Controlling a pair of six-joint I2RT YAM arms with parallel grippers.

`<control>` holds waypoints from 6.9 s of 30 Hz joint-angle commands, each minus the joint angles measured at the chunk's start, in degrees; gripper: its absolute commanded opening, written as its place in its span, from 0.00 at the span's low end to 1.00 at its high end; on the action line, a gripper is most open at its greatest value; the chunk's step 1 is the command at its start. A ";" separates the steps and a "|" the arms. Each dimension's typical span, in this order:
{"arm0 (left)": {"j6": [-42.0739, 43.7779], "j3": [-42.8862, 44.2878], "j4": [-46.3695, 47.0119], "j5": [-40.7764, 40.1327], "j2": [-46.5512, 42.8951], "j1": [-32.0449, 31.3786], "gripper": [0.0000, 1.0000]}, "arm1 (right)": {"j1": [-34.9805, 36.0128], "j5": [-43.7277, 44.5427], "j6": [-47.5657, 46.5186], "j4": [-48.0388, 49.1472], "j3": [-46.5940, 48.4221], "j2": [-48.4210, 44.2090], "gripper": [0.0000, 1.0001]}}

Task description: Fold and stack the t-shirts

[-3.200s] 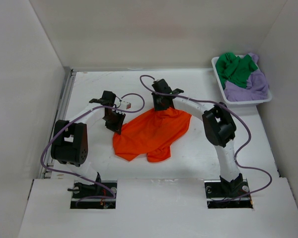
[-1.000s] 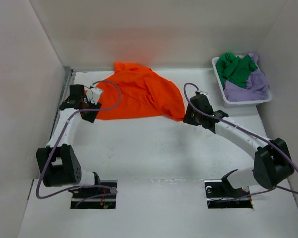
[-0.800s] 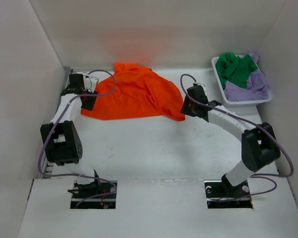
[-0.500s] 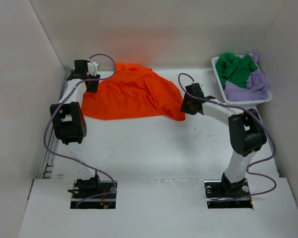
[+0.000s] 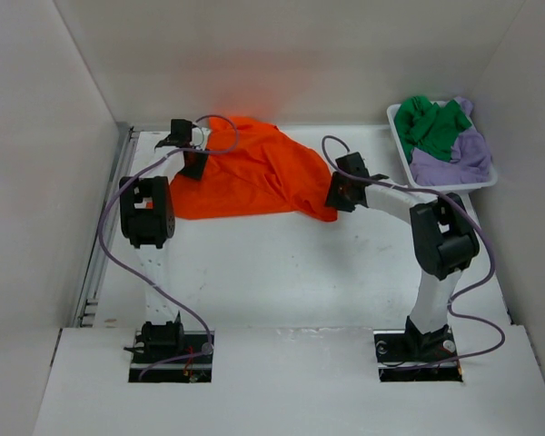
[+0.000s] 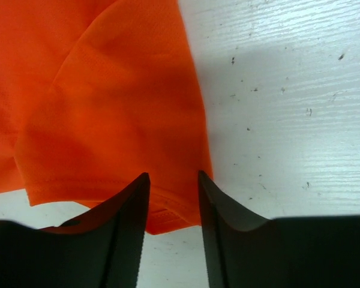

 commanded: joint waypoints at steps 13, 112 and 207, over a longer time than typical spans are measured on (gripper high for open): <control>6.70 -19.95 -4.77 1.28 -21.10 1.94 0.16 | 0.21 -5.64 2.94 3.40 -9.13 -5.03 0.00; -2.87 -14.70 -11.10 8.49 -17.69 6.69 0.05 | 5.31 -3.53 3.81 -1.00 -19.43 -15.32 0.00; -4.35 6.09 -18.40 20.18 -25.26 8.62 0.02 | -3.38 1.75 -2.41 2.62 -4.36 -25.70 0.00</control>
